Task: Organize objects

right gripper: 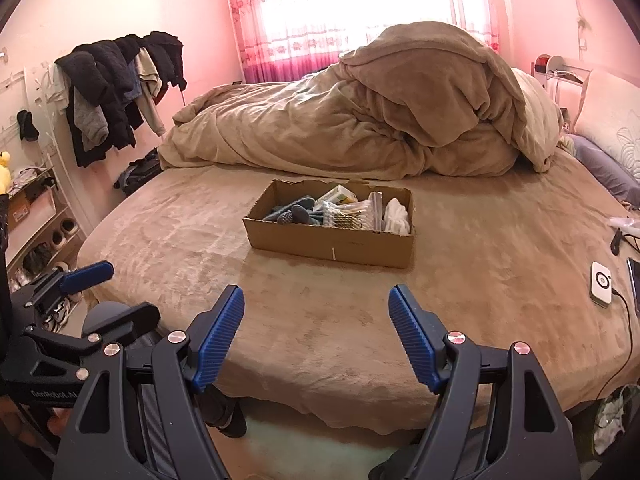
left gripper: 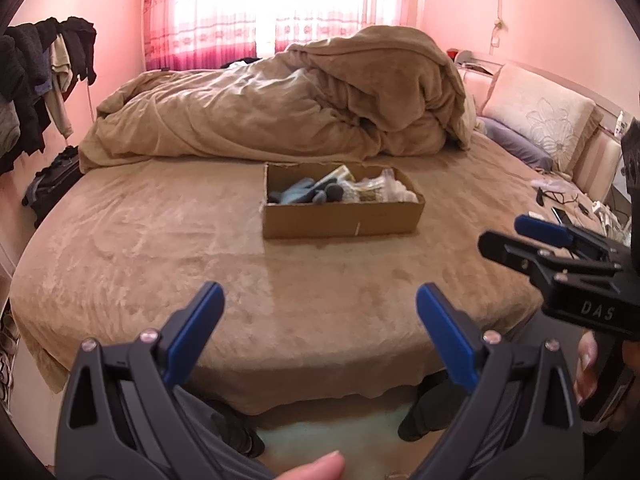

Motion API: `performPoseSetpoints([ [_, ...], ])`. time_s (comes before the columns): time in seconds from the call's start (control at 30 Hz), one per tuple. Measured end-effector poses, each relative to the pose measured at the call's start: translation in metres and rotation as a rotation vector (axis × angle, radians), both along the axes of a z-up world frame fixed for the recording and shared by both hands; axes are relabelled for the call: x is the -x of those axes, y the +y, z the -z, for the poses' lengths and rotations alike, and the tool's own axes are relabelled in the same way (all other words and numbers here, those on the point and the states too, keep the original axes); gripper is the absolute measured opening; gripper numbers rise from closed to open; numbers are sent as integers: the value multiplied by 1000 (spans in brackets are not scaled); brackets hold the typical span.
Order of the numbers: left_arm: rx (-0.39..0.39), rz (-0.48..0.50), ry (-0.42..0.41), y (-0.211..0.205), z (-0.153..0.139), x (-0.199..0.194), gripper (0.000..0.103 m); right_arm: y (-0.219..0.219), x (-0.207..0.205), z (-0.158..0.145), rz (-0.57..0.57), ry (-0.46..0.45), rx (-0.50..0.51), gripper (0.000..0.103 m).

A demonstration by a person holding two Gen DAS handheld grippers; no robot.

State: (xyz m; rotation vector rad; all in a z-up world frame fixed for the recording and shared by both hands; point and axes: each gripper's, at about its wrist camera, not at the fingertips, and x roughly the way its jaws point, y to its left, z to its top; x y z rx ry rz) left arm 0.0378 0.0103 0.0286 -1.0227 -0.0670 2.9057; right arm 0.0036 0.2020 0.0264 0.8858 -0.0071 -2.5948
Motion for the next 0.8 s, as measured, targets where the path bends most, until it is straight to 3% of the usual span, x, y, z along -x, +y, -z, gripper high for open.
performPoseSetpoints([
  [0.8, -16, -55, 6, -19, 3, 11, 98, -3, 8, 7, 5, -22, -11, 78],
])
